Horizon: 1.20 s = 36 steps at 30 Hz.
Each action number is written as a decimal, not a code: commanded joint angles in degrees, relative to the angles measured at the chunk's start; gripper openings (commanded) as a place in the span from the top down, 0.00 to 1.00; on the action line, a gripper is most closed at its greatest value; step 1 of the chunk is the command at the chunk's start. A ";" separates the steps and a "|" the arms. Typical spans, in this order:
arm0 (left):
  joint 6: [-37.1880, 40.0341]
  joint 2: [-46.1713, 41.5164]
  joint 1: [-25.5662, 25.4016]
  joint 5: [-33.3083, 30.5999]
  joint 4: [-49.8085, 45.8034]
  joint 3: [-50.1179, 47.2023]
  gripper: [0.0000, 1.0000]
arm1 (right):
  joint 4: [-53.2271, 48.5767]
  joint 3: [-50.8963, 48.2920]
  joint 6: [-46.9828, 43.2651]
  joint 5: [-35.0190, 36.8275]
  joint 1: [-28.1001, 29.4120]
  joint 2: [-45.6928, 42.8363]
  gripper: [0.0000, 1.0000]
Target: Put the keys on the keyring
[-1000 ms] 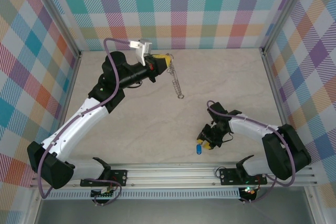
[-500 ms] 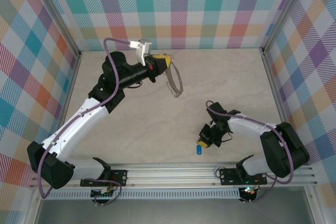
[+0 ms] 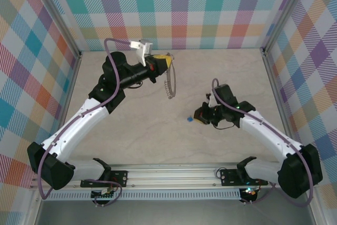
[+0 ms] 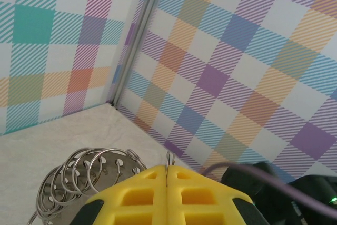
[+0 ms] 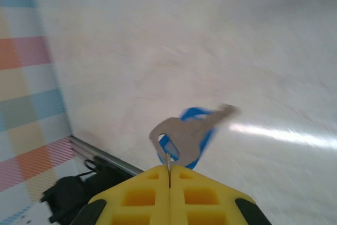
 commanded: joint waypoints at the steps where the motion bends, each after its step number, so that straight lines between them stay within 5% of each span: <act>1: 2.57 -1.49 -0.69 0.50 1.96 2.21 1.00 | 9.92 3.50 -6.43 -3.37 -1.88 -1.99 1.00; 7: 4.28 0.25 -0.69 1.50 0.17 6.30 1.00 | 19.34 12.74 -9.91 -11.23 -6.00 -0.77 1.00; 23: 6.02 5.83 -0.69 6.42 -4.13 16.96 1.00 | 21.21 41.01 -14.71 -26.13 -9.64 9.04 1.00; 36: 5.45 8.31 -0.69 10.12 -4.67 20.60 1.00 | 14.87 49.04 -19.87 -27.55 -9.64 13.10 1.00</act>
